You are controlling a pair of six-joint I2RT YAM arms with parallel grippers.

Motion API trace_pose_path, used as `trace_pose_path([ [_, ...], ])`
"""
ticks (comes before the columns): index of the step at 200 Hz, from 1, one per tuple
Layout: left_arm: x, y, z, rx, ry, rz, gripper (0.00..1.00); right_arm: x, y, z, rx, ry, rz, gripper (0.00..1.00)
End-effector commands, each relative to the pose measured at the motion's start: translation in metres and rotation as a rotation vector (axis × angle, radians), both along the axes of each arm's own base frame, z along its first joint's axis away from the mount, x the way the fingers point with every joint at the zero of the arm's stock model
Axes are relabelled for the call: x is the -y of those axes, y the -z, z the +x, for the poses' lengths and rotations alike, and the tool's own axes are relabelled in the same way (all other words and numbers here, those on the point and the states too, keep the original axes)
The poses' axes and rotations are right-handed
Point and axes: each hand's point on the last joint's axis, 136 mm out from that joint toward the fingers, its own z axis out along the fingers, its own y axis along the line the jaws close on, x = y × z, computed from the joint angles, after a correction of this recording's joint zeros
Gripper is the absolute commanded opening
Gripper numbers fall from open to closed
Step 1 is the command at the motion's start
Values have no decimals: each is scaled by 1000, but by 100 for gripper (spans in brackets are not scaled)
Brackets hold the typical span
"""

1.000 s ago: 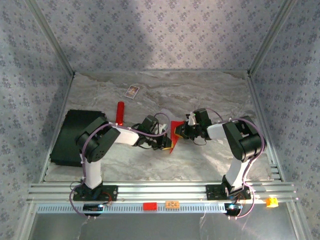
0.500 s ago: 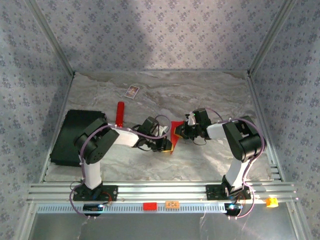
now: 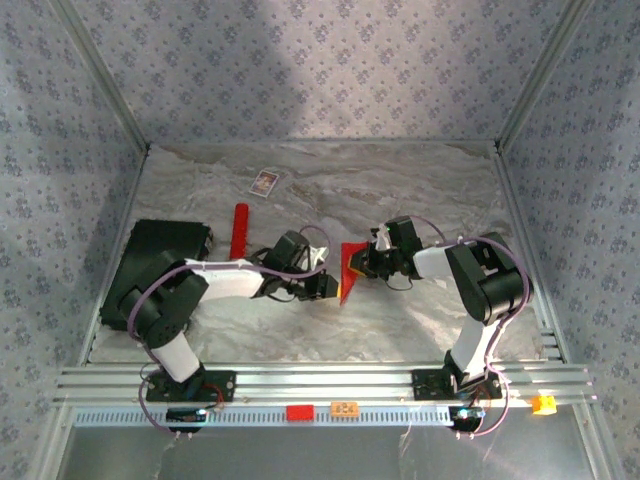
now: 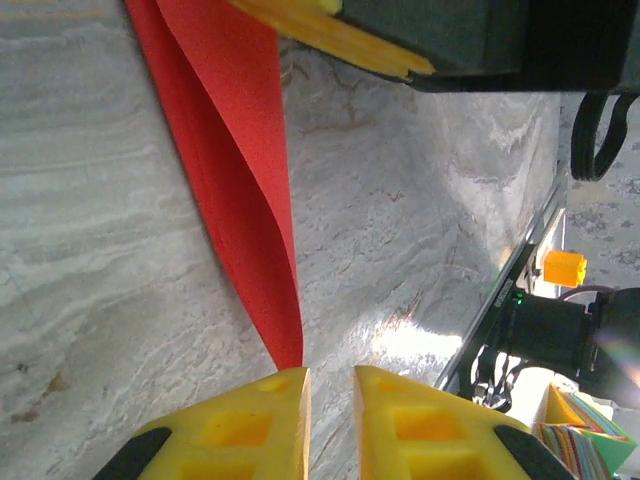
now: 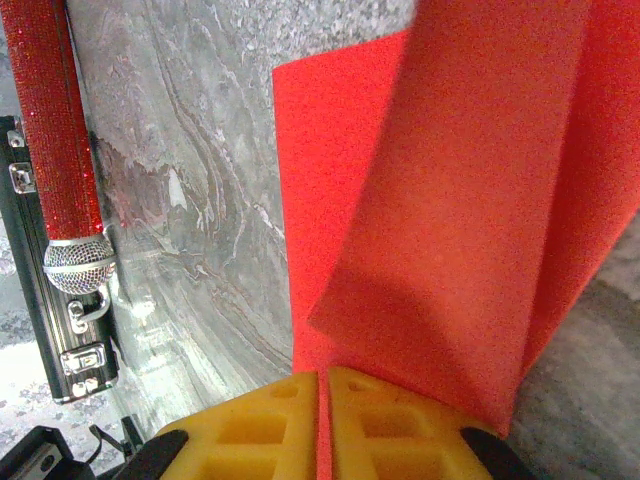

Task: Fold a paper plane with a square sheet of paper (pick it up from the middle)
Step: Fifth fold the wing at the center of the table.

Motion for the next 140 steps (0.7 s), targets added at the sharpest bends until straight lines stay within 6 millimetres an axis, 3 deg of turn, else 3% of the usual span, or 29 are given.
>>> trace_pose_path([
  [1, 21, -21, 18, 25, 2, -71, 16, 22, 37, -21, -114, 35, -138, 14],
  [35, 38, -27, 29, 19, 24, -99, 12, 22, 38, -22, -116, 34, -138, 14],
  [102, 48, -6, 33, -45, 50, -64, 2, 22, 38, -22, -118, 38, -130, 14],
  [140, 52, 1, 32, -51, 67, -49, 1, 22, 38, -22, -117, 37, -128, 14],
])
